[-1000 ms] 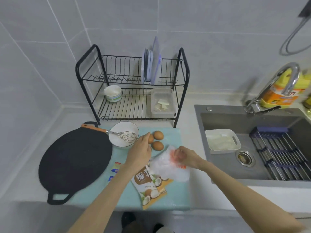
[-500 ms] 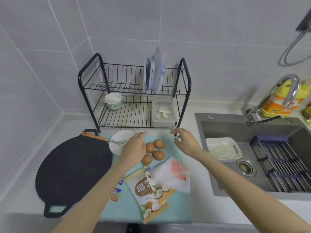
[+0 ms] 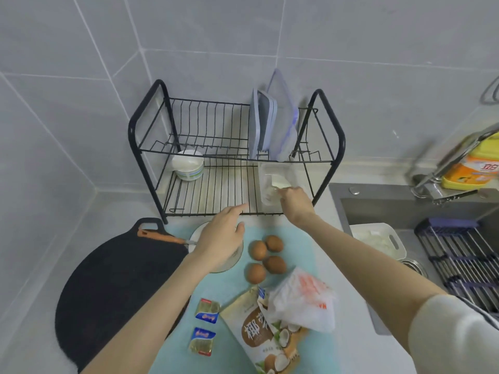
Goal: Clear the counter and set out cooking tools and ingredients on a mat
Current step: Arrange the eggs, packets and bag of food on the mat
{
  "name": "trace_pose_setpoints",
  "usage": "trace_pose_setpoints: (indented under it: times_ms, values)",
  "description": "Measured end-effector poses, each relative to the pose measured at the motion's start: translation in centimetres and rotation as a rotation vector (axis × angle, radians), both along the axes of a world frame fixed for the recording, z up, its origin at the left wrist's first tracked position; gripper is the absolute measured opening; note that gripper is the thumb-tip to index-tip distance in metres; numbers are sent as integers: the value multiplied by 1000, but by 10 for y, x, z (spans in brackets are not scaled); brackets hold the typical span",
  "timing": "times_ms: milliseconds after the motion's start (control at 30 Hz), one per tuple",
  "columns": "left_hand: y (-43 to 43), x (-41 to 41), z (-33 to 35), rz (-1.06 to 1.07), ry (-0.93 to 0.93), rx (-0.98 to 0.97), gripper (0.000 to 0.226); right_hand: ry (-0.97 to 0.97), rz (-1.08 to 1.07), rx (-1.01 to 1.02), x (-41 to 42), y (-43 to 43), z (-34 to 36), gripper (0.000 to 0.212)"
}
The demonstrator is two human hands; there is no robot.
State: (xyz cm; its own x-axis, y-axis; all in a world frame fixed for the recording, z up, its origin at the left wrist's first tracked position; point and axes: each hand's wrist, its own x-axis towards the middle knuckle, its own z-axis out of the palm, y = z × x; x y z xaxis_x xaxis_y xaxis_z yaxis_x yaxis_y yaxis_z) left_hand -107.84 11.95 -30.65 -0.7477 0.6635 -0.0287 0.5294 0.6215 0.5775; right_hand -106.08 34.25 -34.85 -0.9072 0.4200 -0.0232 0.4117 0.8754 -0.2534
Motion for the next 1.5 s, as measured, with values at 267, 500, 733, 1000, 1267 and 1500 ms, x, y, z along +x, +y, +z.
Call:
trace_pose_setpoints:
  times_ms: [267, 500, 733, 1000, 1267, 1500]
  values:
    - [4, -10, -11, 54, -210, 190, 40, 124, 26, 154, 13, -2, 13, 43]
    - [22, 7, -18, 78, -335, 296, 42, 346, 247, 132, 84, -10, 19, 60]
    - [50, 47, -32, -10, -328, 215, 60, 502, 358, 132, 179, -14, -8, 66]
    - [87, 96, -68, -68, -581, 87, 54, 266, 204, -8, 225, -4, -38, 48]
    - [103, 117, -88, -45, -651, -51, 59, -21, 97, -203, 230, -5, -54, 53]
    - [92, 116, -96, -32, -640, -34, 57, -186, 191, -119, 228, -1, -73, 66]
